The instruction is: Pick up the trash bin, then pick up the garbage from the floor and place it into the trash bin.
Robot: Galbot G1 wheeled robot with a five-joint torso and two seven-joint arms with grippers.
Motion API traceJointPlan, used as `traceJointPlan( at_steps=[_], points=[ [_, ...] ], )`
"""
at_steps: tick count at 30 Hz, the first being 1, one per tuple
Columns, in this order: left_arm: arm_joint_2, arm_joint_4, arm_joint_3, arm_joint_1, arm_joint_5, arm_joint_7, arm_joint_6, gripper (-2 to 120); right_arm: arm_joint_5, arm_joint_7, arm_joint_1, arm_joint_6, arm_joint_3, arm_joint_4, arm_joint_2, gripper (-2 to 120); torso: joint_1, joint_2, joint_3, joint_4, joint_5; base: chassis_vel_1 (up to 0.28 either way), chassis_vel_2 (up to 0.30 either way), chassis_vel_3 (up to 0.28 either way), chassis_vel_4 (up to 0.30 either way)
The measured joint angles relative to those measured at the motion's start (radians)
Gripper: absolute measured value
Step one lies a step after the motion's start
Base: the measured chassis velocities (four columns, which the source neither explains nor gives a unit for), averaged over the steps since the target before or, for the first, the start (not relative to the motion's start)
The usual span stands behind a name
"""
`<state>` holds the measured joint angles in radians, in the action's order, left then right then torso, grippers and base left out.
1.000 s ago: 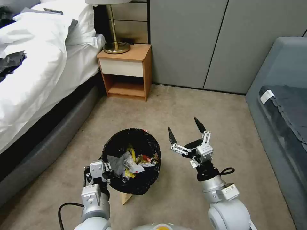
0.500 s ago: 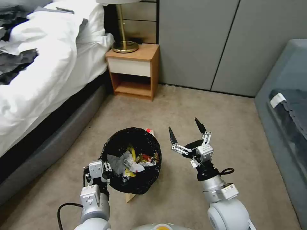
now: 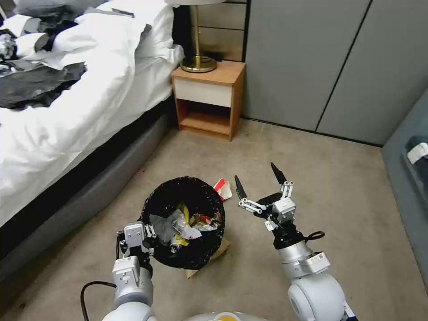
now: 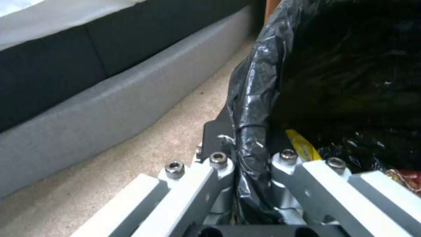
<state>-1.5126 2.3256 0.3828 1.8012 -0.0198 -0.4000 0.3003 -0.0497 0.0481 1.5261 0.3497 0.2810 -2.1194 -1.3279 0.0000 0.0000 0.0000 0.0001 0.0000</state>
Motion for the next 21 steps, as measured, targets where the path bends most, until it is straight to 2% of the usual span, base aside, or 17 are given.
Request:
traceJointPlan(
  at_steps=[21],
  points=[
    [-0.004, 0.002, -0.003, 0.004, 0.002, 0.0, -0.002, 3, -0.027, -0.051, -0.009, 0.003, -0.008, -0.008, -0.007, 100, 0.0, 0.0, 0.0, -0.0001, 0.0, 0.0, 0.0, 0.0, 0.0]
  ],
)
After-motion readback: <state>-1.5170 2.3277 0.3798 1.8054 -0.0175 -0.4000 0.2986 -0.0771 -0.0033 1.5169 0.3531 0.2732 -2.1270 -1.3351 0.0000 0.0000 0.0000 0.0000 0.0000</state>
